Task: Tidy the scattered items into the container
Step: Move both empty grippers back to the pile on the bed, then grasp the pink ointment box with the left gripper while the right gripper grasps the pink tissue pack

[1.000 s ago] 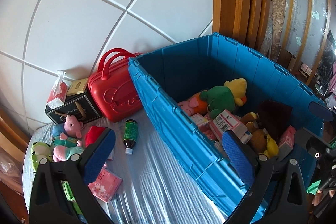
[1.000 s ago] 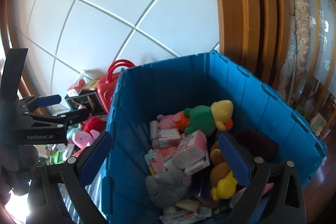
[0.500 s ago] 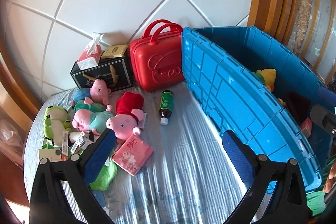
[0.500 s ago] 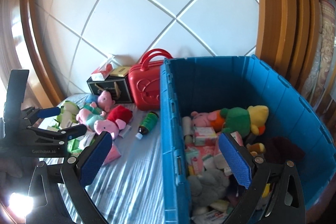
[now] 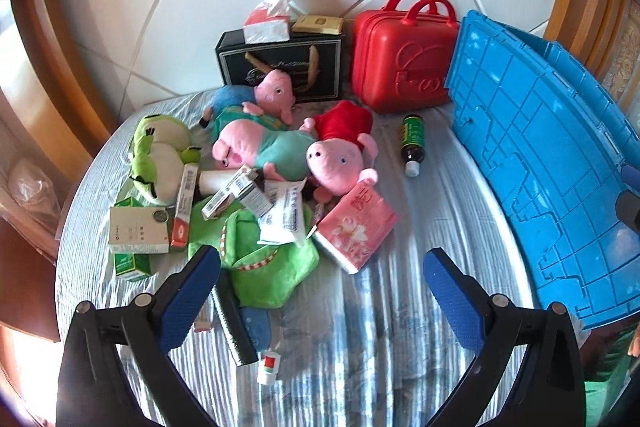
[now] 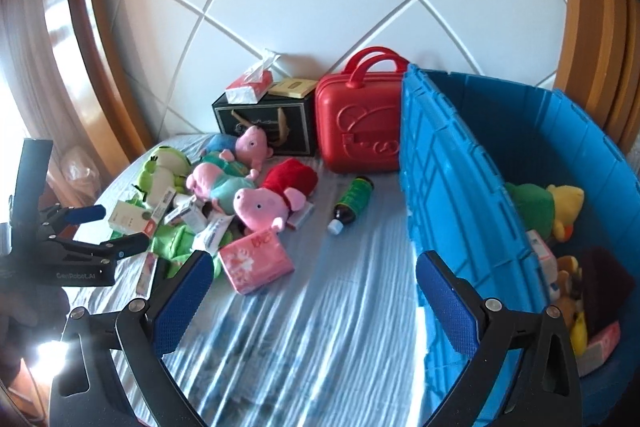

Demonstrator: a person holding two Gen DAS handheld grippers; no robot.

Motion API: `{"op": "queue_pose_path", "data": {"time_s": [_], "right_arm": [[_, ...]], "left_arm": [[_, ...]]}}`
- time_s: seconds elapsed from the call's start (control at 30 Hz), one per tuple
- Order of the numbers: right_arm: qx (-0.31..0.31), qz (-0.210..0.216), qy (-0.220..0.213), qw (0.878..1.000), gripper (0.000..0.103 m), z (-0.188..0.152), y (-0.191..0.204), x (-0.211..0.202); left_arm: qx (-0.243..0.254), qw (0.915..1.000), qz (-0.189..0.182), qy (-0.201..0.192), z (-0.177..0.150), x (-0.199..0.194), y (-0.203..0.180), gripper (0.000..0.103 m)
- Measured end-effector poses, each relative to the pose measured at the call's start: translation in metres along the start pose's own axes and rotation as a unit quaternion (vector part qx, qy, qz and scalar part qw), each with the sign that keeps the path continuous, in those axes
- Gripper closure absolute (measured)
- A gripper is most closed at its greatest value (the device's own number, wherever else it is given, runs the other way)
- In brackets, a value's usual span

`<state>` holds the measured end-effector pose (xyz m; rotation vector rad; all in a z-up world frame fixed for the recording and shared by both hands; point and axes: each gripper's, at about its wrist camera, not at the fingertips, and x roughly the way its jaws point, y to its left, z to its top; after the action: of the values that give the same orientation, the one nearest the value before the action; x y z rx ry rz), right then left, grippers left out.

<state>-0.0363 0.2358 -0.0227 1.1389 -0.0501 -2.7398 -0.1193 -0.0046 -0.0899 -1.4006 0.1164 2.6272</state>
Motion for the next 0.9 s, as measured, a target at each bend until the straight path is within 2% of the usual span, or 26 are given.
{"op": "queue_pose_path", "data": {"time_s": [0.43, 0.77, 0.9], "right_arm": [[-0.031, 0.034, 0.06, 0.997, 0.0, -0.019, 0.092, 0.088], [-0.052, 0.033, 0.114, 0.992, 0.0, -0.047, 0.132, 0.168], [-0.056, 0.028, 0.132, 0.989, 0.0, -0.06, 0.138, 0.196]], "left_arm": [[-0.043, 0.9946, 0.047, 0.082, -0.082, 0.051, 0.124, 0.0], [-0.051, 0.9876, 0.064, 0.134, -0.122, 0.123, 0.18, 0.0], [-0.05, 0.9868, 0.055, 0.144, -0.127, 0.153, 0.193, 0.0]]}}
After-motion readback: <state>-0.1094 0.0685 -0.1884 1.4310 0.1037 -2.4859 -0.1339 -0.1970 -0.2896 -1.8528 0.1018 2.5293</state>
